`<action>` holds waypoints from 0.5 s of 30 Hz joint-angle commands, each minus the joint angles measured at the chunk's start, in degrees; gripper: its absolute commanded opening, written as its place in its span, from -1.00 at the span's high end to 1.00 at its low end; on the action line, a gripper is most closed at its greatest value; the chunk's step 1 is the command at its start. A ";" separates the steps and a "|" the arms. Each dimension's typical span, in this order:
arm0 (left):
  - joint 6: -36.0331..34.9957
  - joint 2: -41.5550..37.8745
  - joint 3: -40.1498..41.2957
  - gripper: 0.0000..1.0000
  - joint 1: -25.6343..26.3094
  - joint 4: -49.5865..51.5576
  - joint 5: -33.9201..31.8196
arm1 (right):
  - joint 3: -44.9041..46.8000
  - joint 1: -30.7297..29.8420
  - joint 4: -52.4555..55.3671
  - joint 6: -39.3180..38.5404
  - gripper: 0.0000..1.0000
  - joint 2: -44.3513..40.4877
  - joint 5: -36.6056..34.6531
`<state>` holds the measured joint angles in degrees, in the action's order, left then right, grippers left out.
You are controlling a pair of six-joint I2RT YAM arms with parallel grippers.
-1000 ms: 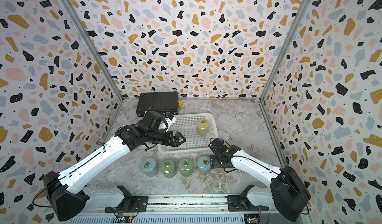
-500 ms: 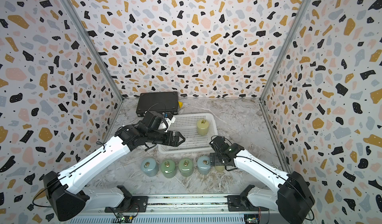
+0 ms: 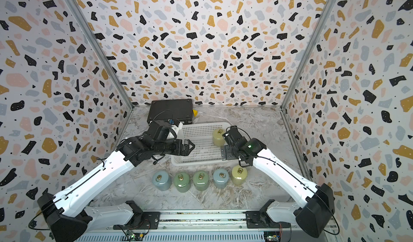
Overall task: Take the tea canister out of the basket
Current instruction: Place the tea canister at the center of the board, then pick up the tea canister from the basket.
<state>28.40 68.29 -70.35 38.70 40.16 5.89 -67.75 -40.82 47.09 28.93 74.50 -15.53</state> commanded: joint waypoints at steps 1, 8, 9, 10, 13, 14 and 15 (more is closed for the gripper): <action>0.43 -1.80 -0.49 -1.00 0.31 -2.00 -3.93 | -4.41 0.12 -2.41 -3.64 -0.99 4.34 -1.06; 0.51 -3.25 0.34 -1.00 0.33 -2.29 -5.38 | -14.86 0.42 -6.20 -5.89 -0.99 17.64 -0.55; 0.44 -3.50 0.43 -0.99 0.32 -2.28 -5.57 | -16.09 0.55 -6.49 -6.05 -0.99 19.15 -0.34; 0.34 -3.75 0.53 -0.99 0.29 -2.31 -5.82 | -17.31 0.81 -6.81 -6.25 -0.99 20.75 -0.20; 0.09 -4.38 0.58 -0.99 0.33 -1.96 -6.02 | -20.05 1.80 -7.56 -6.33 -0.99 25.02 0.24; 0.04 -4.59 0.59 -0.99 0.29 -1.85 -6.13 | -20.95 2.24 -7.63 -6.42 -0.99 26.38 0.62; -0.01 -4.81 0.66 -0.99 0.32 -1.80 -6.28 | -21.70 2.66 -7.63 -6.43 -0.99 27.64 0.95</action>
<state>28.71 64.84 -70.19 38.72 39.77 0.89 -86.41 -39.44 39.75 23.29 100.90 -15.00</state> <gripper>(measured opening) 0.997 0.993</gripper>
